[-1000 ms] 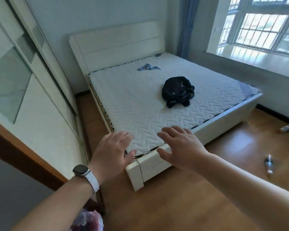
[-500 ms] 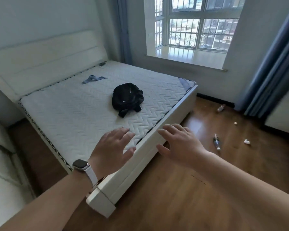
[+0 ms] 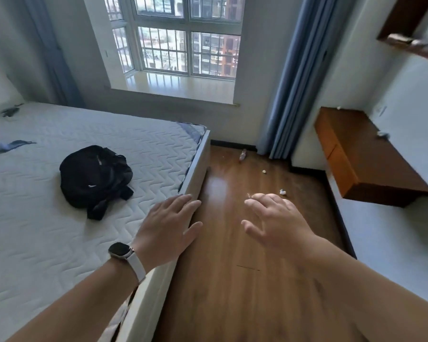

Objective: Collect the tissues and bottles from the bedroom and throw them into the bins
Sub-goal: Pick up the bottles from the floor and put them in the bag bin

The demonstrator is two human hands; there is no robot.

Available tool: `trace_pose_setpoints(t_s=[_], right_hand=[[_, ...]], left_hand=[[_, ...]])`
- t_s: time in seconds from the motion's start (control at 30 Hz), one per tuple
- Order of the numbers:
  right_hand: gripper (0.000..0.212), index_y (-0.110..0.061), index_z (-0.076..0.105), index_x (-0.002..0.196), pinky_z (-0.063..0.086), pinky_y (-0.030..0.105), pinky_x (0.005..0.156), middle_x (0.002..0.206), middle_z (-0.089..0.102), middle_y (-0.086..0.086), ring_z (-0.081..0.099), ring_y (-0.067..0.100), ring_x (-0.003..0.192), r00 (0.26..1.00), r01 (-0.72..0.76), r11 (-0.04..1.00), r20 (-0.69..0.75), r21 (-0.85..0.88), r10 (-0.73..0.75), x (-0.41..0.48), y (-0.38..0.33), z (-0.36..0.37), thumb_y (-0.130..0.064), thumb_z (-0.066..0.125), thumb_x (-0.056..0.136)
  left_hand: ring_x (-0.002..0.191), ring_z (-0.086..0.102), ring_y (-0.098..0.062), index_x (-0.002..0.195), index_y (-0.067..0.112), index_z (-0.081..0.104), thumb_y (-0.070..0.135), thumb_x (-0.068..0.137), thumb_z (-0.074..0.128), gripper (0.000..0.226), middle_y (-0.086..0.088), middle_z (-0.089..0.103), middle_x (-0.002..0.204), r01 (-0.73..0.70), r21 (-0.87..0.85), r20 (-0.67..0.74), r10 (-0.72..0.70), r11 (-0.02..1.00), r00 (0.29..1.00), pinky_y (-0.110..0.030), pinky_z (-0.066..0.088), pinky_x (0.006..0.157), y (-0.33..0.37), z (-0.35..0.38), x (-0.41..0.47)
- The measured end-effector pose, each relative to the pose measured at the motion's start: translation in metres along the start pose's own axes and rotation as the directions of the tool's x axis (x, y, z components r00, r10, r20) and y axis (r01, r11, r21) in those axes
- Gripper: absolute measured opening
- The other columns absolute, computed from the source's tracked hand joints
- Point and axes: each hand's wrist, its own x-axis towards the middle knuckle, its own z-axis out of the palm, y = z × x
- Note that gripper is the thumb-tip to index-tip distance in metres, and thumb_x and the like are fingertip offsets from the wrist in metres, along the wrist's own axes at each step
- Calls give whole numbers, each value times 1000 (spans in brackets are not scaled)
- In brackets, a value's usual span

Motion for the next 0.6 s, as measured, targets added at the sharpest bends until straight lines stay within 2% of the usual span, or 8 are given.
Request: trace_pose_setpoints(t_s=[0.13,0.23,0.37,0.6], right_hand=[[67,-29,50,134,31,39,104,141,47,-6,38,17,131,994,-109,993,-16,-32,109,37,-11,-8,-64,26,82],[64,-24,54,131,35,40,99,138,50,-3,43,19,127,982,-187,980,-45,-62,184,50,-9,-11,-61,29,84],[65,-18,61,123,45,43,88,129,59,2,54,25,117,957,-288,956,-54,-64,285,55,7,-9,-60,30,84],[65,-18,59,126,46,43,90,131,57,3,54,24,117,918,-395,917,-51,-60,393,64,51,2,-61,30,86]], left_hand=[[130,47,-24,134,23,53,55,93,33,55,-1,53,140,-77,-58,9,78,995,997,-44,40,104,-53,9,47],[129,48,-24,133,23,52,52,93,39,51,-1,54,138,-164,-81,1,165,983,986,-43,40,103,-70,18,80],[127,50,-23,131,24,52,51,91,41,50,1,56,135,-244,-112,-15,244,963,970,-39,42,99,-71,28,117],[127,50,-22,132,25,53,54,90,37,54,0,56,135,-346,-141,10,350,928,937,-39,42,100,-52,58,175]])
